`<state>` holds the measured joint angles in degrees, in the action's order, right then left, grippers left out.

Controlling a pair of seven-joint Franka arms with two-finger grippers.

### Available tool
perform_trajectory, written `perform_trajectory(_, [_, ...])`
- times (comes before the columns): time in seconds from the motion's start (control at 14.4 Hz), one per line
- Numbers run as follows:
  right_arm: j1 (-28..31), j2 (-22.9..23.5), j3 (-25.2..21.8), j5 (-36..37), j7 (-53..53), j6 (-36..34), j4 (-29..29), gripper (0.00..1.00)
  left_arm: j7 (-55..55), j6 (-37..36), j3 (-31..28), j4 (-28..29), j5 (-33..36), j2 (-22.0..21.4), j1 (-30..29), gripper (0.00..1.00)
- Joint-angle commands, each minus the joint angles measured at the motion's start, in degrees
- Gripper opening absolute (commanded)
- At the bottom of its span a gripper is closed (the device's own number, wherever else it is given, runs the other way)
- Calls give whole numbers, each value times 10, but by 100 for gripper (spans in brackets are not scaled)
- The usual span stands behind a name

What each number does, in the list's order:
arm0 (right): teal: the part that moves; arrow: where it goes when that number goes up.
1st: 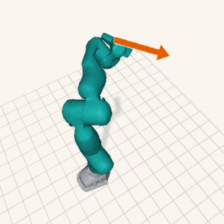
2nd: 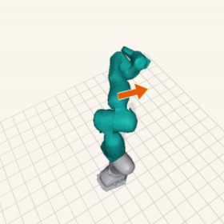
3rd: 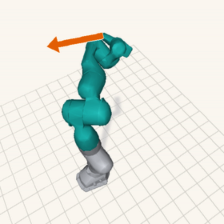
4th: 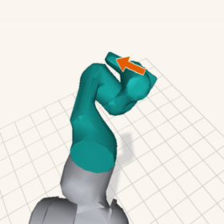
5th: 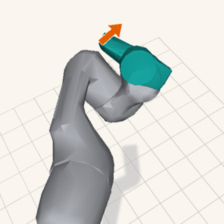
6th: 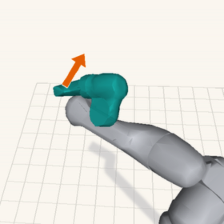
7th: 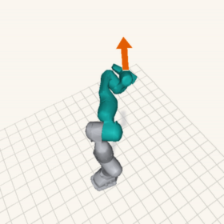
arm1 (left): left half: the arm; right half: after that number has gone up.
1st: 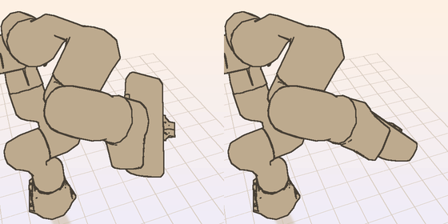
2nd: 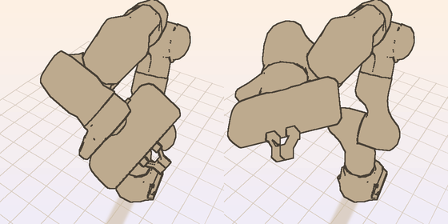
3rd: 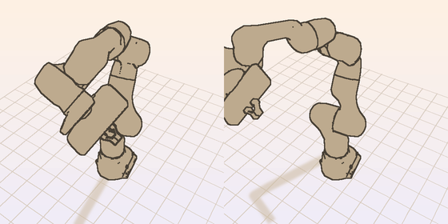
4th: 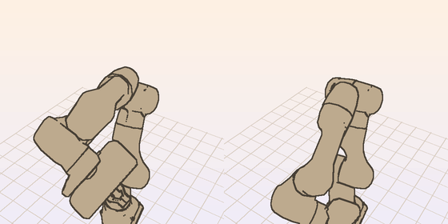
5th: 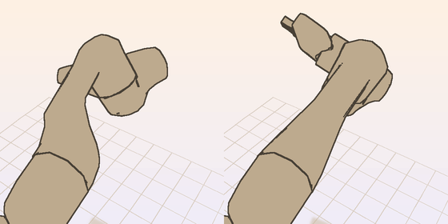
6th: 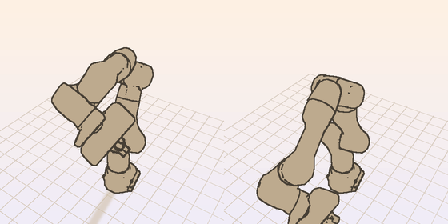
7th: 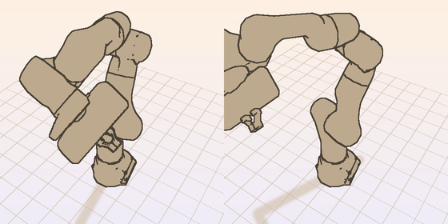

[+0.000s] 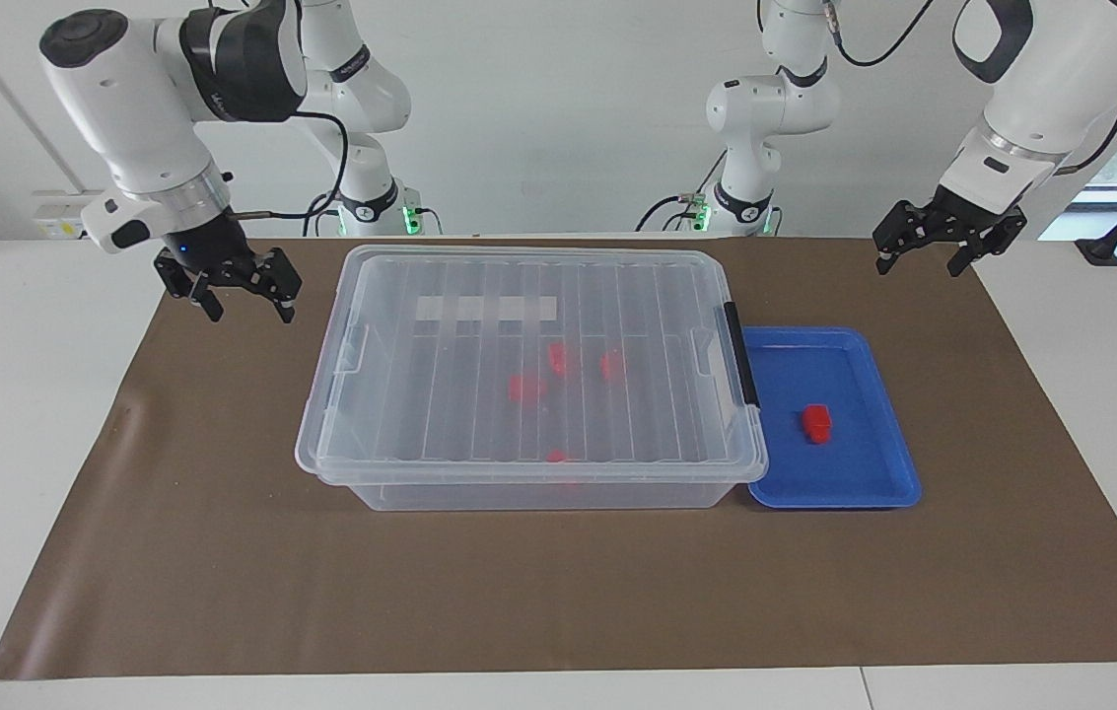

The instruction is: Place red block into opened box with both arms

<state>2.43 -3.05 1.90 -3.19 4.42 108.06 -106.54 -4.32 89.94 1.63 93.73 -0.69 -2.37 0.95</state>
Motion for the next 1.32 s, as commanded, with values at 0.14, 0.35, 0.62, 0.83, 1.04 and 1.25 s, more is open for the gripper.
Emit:
perform_trajectory(0.14, [-38,29,7,-13,59,60,-18,100,0,-4,1,12,-6,-14,-5,100])
perform_trajectory(0.35, [-49,37,7,-11,61,69,-24,100,0,-4,1,12,-6,-14,-5,100])
perform_trajectory(0.62, [-40,35,7,-9,24,73,-48,100,1,-1,2,12,-6,-14,0,100])
perform_trajectory(0.83, [-42,33,7,-5,23,84,-68,100,0,19,2,24,-5,-15,-2,100])
perform_trajectory(1.04, [-40,32,7,-2,16,85,-81,100,1,74,2,63,-5,-14,2,100])
perform_trajectory(1.25, [-22,25,6,-2,-14,87,-99,100,0,135,4,124,-5,-16,3,100])
